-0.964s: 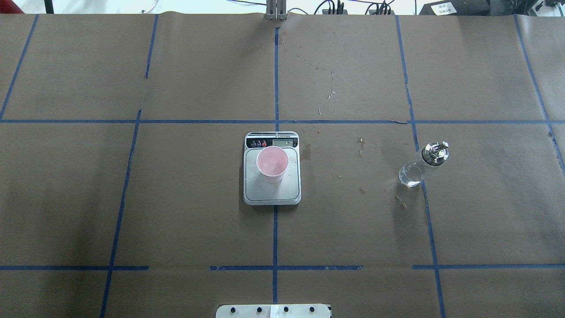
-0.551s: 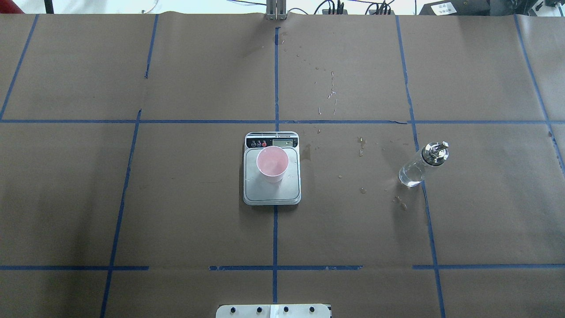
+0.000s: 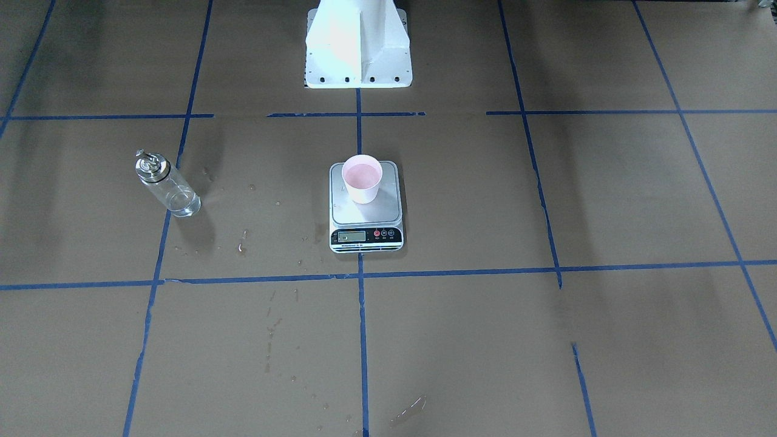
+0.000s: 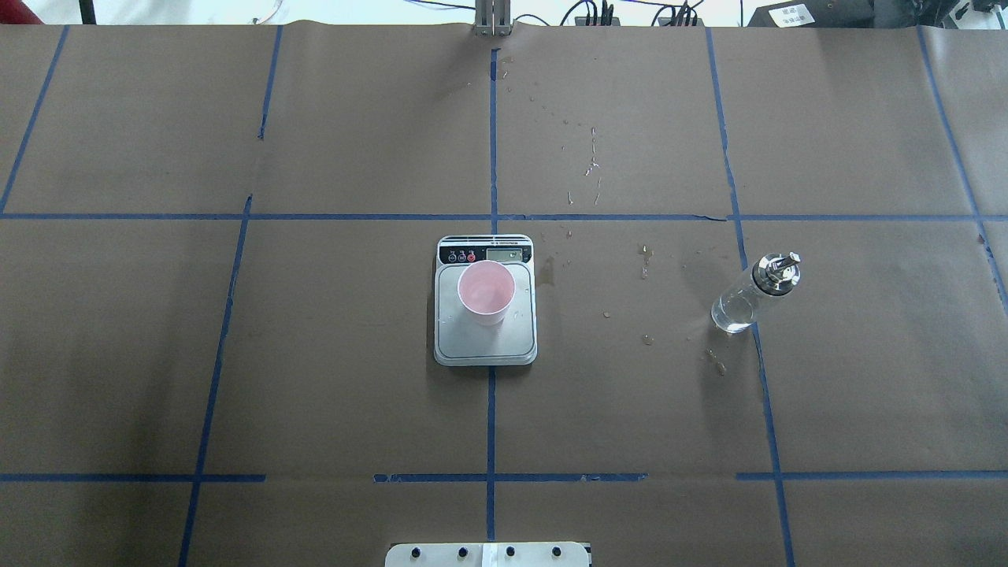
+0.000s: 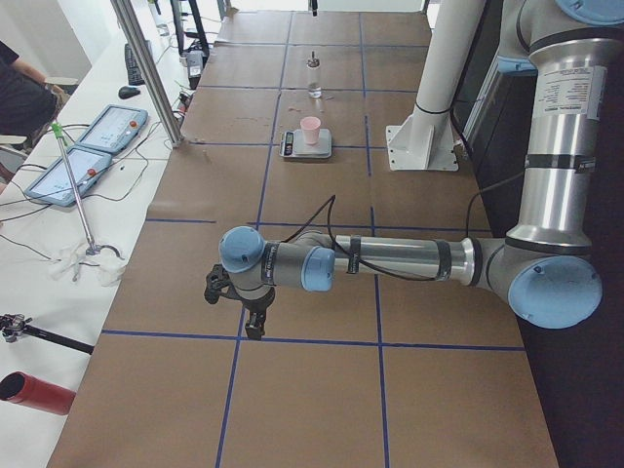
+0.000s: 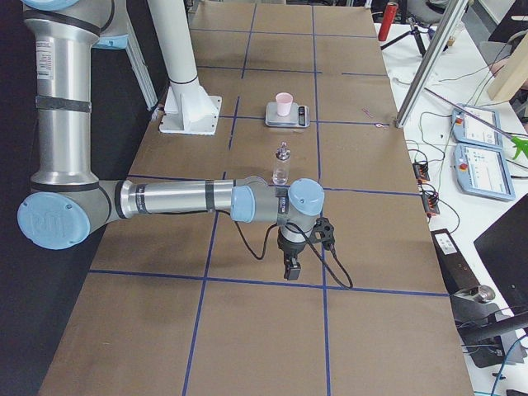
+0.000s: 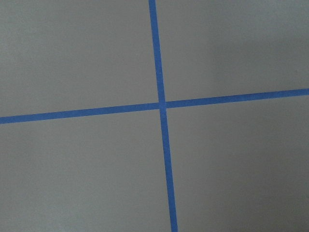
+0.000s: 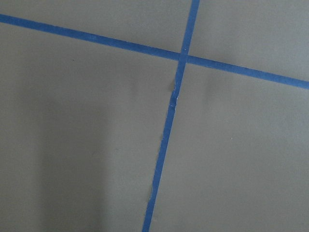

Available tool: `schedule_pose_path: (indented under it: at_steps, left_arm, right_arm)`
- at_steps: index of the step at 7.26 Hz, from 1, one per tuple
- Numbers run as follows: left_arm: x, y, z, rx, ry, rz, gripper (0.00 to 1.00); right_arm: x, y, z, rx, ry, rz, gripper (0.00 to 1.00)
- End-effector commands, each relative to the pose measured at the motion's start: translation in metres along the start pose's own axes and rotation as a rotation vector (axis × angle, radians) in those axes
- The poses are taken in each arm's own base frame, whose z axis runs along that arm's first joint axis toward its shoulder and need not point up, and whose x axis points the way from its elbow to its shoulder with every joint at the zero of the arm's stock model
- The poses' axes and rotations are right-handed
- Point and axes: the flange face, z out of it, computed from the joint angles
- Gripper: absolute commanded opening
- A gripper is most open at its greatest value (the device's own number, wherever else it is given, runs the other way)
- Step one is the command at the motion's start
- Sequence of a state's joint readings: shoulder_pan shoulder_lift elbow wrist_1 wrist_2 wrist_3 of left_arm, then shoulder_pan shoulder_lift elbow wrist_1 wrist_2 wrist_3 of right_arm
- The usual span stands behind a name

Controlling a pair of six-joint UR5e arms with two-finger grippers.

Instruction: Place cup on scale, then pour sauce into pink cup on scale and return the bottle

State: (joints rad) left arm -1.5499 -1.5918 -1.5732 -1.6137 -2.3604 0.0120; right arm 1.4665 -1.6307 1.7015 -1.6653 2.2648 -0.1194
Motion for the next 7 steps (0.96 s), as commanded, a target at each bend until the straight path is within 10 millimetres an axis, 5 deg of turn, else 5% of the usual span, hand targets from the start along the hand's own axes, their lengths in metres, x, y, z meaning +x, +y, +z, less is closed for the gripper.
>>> schedule_pose_path:
  at_steps: [1,7]
  left_arm:
    - [-0.0069,0.0028,-0.0007,-0.001,-0.005,-0.012,1.00]
    - [-0.0012,0.0022,-0.0065,0.010,0.006,-0.003,1.00]
  right_arm:
    - [0.0095,0.0027,-0.0020,0.008,-0.005,0.021,1.00]
    - [0.0143,0.0044,-0.0056,0.017,-0.008,0.033,1.00]
